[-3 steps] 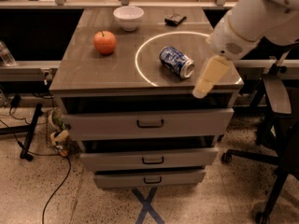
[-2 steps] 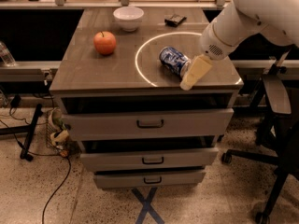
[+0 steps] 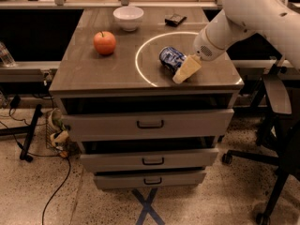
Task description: Pick pepsi can
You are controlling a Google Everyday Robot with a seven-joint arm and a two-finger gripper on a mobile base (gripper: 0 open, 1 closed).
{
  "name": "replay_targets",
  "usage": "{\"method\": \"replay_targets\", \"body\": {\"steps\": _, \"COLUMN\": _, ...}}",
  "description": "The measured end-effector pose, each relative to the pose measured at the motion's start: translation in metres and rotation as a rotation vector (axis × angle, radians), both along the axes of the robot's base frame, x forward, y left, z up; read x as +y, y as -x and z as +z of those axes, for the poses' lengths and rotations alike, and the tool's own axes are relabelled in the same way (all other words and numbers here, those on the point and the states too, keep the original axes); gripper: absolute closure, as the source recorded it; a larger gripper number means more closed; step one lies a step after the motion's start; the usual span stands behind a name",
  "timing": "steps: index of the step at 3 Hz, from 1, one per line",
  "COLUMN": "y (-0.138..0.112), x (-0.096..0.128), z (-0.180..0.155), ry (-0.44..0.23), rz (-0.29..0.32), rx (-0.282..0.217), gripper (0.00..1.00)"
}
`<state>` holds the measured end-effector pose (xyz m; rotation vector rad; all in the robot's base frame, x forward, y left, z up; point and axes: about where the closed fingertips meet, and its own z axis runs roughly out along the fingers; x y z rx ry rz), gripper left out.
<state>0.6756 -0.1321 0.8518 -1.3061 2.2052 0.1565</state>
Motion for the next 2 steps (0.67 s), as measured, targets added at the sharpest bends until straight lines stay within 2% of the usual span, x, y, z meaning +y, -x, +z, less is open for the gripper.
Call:
{"method": "replay_targets", "body": {"steps": 1, "y": -0.002, "x": 0.006, "z": -0.009, "ry": -0.023, "rz": -0.016, "rx": 0.039, "gripper": 0.42}}
{"method": "replay_targets", "body": {"steps": 2, "y": 0.012, "x": 0.008, "z": -0.008, "ry": -0.042, "rz": -0.01, "rx": 0.07, "gripper": 0.73}}
